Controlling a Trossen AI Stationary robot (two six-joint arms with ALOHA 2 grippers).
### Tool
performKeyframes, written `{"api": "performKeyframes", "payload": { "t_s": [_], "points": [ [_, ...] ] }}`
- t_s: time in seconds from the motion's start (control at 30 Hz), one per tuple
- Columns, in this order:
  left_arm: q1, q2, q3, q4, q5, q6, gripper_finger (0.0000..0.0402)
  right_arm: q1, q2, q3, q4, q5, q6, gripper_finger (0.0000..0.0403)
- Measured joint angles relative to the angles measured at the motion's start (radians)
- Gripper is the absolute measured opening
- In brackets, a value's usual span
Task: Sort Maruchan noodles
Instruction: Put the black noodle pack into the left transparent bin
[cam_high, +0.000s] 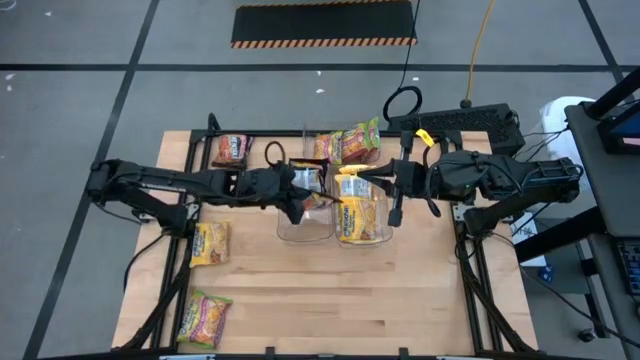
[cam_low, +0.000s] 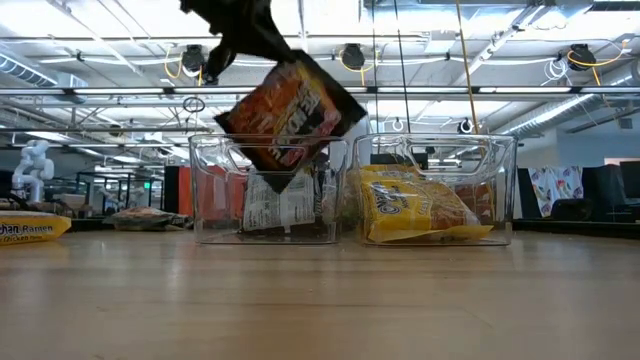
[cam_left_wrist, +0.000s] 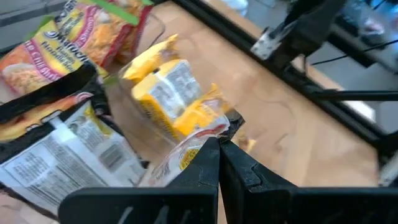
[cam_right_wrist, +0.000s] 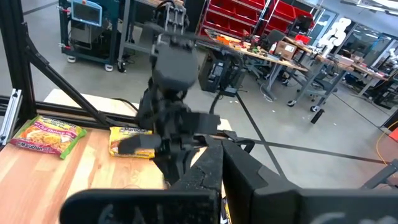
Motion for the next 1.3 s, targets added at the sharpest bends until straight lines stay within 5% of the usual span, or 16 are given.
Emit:
{"api": "performKeyframes", "payload": {
  "t_s": [0.6,1.3],
  "points": [
    [0.11,0.18,0.0,0.015,0.012,0.039,0.0,0.0,0.0,0.0,-0.008,0.0,0.001,0.0],
    [0.156,0.173,-0.079,-0.071,0.01,-0.028,0.0,0.0,0.0,0.0,-0.023,0.0,0.002,0.0]
  ]
}}
